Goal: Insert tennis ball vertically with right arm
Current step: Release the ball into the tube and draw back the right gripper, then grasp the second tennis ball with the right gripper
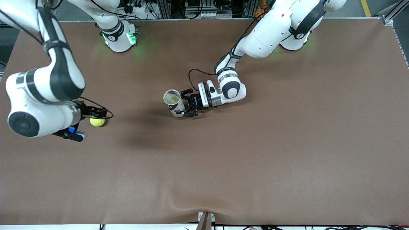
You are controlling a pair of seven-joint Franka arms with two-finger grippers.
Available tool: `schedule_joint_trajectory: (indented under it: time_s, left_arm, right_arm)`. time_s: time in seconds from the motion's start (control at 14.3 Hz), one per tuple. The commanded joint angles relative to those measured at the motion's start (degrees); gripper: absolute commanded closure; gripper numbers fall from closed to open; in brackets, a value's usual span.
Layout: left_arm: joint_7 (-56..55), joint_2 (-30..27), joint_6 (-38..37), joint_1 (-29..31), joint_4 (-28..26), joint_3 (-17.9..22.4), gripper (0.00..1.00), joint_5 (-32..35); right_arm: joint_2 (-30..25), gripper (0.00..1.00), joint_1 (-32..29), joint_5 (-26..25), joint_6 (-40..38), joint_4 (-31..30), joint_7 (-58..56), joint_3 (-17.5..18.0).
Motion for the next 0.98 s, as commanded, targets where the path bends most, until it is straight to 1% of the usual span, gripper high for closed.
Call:
schedule_joint_trajectory:
  time_s: [0.0,0.14,0.21,0.42,0.56,0.63,0.91]
  left_arm:
    - [19.0,1.0,-0.5,0.6,-0.9,-1.6,0.25,-4.2]
    - [19.0,1.0,-0.5,0.6,-0.9,-1.6,0.25,-4.2]
    - [19.0,1.0,-0.5,0.6,-0.9,-1.6,0.25,-4.2]
    - [19.1,1.0,-0.5,0.6,-1.0,-1.5,0.25,-4.2]
    - [19.1,1.0,-0.5,0.6,-1.0,-1.6,0.25,-4.2]
    - [19.1,1.0,-0.5,0.6,-1.0,-1.6,0.25,-4.2]
    - [19.1,1.1,-0.5,0.6,-1.0,-1.6,0.25,-4.2]
  right_arm:
    - [-1.4,0.00,-4.9,-1.1,8.7,-9.0,-5.2,1.3]
    - [-1.7,0.00,-7.6,-1.1,16.6,-15.2,-7.2,1.3]
    - [-2.1,0.00,-7.8,-1.3,19.7,-17.8,-7.5,1.3]
    - [-2.4,0.00,-9.0,-3.2,26.7,-23.0,-7.5,1.3]
    - [-2.4,0.00,-9.3,-3.4,32.0,-26.7,-7.5,1.2]
    - [-2.5,0.00,-9.3,-4.1,33.5,-27.7,-7.5,1.2]
    - [-2.1,0.00,-9.9,-9.3,33.8,-27.7,-7.5,1.2]
